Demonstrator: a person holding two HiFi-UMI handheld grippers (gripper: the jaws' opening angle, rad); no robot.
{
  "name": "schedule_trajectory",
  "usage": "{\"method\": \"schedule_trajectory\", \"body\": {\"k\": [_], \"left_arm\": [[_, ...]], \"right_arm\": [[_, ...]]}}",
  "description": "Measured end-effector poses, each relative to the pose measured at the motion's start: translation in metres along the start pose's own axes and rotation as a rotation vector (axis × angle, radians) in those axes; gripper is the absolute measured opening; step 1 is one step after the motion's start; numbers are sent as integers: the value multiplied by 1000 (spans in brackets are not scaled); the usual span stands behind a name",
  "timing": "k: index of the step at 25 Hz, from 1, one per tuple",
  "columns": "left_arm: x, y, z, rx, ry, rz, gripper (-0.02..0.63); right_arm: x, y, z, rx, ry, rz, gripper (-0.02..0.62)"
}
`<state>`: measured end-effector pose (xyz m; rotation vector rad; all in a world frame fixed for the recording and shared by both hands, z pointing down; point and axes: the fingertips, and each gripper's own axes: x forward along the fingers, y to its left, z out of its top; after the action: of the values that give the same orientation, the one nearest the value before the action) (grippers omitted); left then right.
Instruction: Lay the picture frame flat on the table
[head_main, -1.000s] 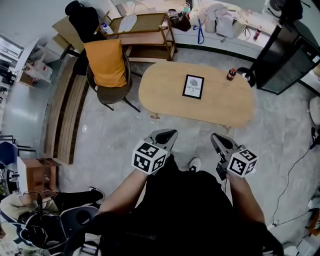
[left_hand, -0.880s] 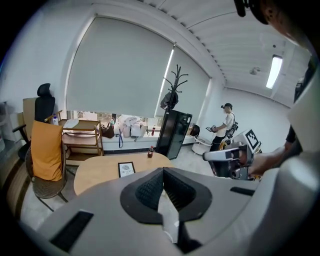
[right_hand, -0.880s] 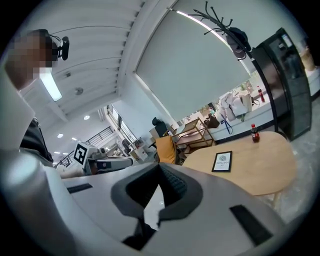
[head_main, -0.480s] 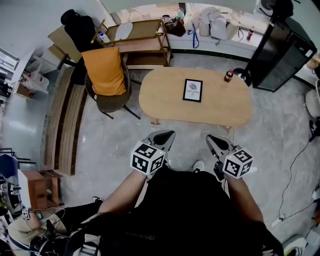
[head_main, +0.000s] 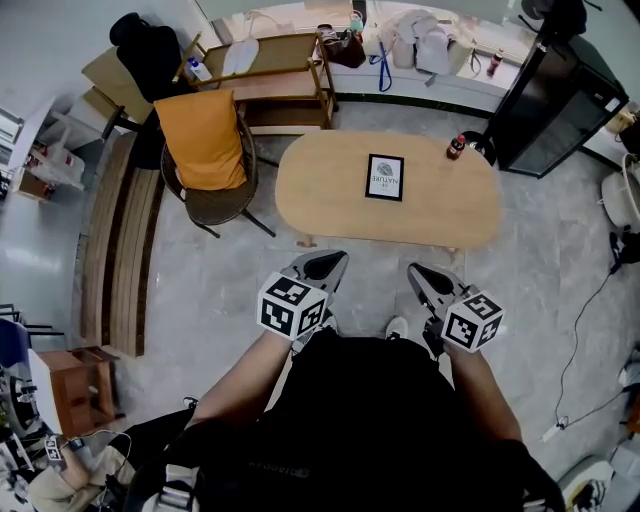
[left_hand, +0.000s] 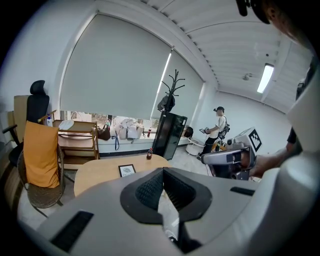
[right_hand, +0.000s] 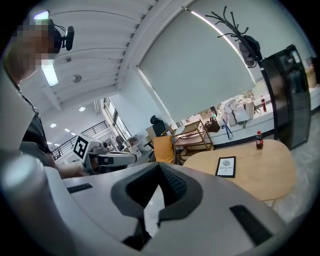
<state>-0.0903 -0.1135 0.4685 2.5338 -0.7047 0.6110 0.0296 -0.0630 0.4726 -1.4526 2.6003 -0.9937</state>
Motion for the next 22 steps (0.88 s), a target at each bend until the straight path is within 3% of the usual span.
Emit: {"method": "schedule_trajectory", "body": {"k": [22], "left_arm": [[-14, 13, 2, 22, -12, -27, 5]], "right_arm": [[14, 15, 1, -25, 11, -19, 2]]}}
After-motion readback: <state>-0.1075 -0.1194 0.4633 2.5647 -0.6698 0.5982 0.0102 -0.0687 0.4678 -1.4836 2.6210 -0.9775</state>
